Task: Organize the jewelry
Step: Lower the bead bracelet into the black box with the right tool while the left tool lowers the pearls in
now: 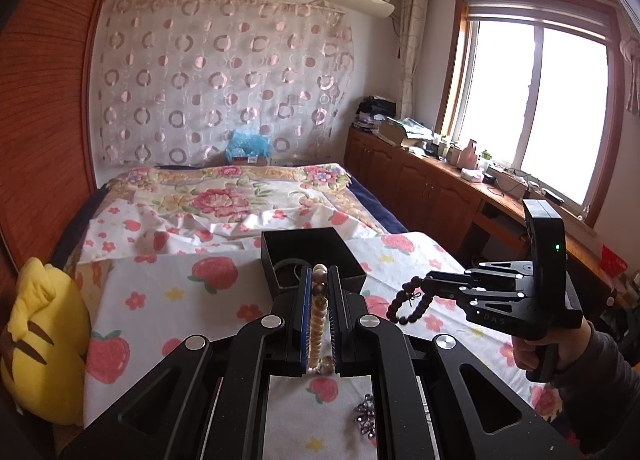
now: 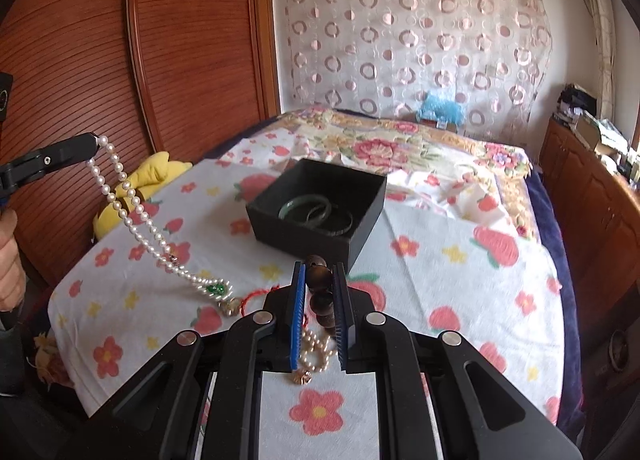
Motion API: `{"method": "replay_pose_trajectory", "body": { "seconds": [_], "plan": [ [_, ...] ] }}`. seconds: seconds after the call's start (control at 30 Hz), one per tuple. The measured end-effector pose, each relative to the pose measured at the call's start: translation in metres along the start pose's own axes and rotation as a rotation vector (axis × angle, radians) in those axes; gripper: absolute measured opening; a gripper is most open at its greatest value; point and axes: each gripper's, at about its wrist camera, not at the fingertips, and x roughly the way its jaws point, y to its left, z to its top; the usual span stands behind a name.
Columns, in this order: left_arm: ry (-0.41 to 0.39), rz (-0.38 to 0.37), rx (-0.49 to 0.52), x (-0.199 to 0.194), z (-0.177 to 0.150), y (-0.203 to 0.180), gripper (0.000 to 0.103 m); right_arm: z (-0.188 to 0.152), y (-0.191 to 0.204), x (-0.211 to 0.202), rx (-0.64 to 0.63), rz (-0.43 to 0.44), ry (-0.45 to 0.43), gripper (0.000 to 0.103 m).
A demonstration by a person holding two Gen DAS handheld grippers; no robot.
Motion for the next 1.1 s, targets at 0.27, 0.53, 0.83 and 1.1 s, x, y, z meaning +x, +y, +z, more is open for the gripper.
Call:
{"method": "replay_pose_trajectory", "body": {
  "seconds": [0.27, 0.53, 0.83, 1.1],
  "plan": [
    [-0.031, 0.006, 0.036, -0.001, 0.023, -0.003, 0.007, 0.025, 0.000, -0.010, -0.032, -0.017, -0.045, 0.015],
    [-0.068, 0.011, 0.072, -0.001, 0.049, -0.007, 0.007, 0.042, 0.003, -0.001, -0.067, -0.022, -0.059, 0.015],
    [-0.072, 0.002, 0.096, 0.023, 0.075, -0.009, 0.007, 0.067, -0.008, 0.014, -0.075, -0.009, -0.068, 0.015],
    [-0.077, -0.017, 0.123, 0.052, 0.105, -0.011, 0.007, 0.092, -0.020, 0.024, -0.072, 0.004, -0.094, 0.015]
  ]
}}
